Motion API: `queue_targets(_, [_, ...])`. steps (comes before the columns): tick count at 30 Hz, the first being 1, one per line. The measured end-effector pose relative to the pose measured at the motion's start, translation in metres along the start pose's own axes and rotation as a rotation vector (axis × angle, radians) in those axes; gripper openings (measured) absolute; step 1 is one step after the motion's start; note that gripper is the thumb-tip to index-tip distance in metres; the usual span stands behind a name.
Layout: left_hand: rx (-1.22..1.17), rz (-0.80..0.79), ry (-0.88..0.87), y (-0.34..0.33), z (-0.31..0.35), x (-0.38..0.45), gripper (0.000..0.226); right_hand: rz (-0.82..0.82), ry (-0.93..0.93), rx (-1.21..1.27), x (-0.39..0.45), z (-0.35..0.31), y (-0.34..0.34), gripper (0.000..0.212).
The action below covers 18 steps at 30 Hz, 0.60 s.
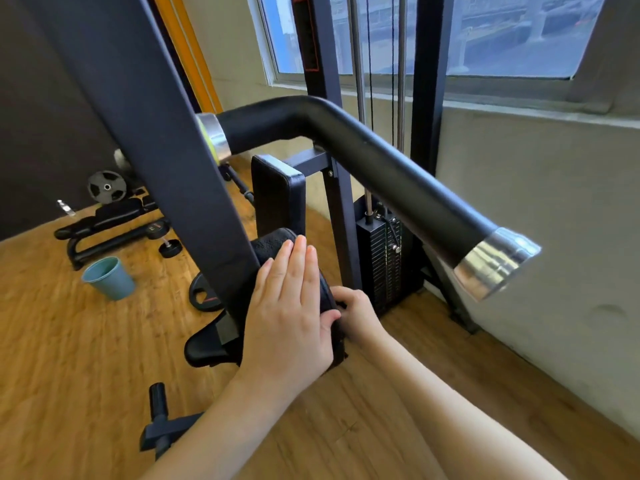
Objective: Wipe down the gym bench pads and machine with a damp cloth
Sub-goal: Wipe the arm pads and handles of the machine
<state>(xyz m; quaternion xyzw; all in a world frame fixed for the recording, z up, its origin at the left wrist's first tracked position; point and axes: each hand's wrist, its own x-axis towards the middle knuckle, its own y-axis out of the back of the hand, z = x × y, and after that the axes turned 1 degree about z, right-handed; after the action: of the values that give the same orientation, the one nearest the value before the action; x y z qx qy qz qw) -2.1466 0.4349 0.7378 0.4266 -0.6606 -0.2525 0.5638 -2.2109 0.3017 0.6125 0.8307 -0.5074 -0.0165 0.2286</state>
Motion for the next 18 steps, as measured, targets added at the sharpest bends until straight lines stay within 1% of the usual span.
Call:
queue_targets(2, [-0.008,0.013,-0.008,0.0,0.001,-0.002,0.068,-0.135,-0.091,-0.109,-0.007,0.008,0.005,0.036])
queue_targets(3, [-0.013,0.015,-0.01,0.0,0.001,-0.003,0.068,-0.146,-0.069,-0.125,-0.006,0.001,0.011,0.036])
queue_targets(4, [-0.019,0.012,-0.014,0.0,0.001,-0.004,0.069,-0.102,-0.011,-0.096,-0.003,-0.014,0.02,0.035])
queue_targets(6, [-0.024,0.01,-0.017,0.0,0.001,-0.006,0.07,0.043,0.087,0.137,0.006,-0.061,0.039,0.032])
queue_targets(8, [-0.02,0.017,-0.012,0.0,0.002,-0.006,0.07,0.147,0.259,0.244,0.016,-0.103,0.051,0.03])
queue_targets(10, [-0.007,0.024,-0.007,0.0,0.002,-0.006,0.069,0.144,0.414,0.291,0.023,-0.118,0.047,0.03])
queue_targets(11, [-0.006,0.024,-0.003,0.0,0.002,-0.005,0.069,0.143,0.438,0.293,0.025,-0.113,0.042,0.03])
queue_targets(13, [-0.01,0.023,0.01,0.0,0.003,-0.002,0.069,0.161,0.352,0.311,0.028,-0.093,0.03,0.029])
queue_targets(15, [-0.014,0.021,0.021,-0.001,0.004,-0.001,0.069,0.137,0.225,0.237,0.026,-0.062,0.016,0.026])
queue_targets(18, [-0.033,0.039,0.014,-0.002,0.005,-0.002,0.067,-0.016,0.048,0.053,0.01,-0.015,0.005,0.028])
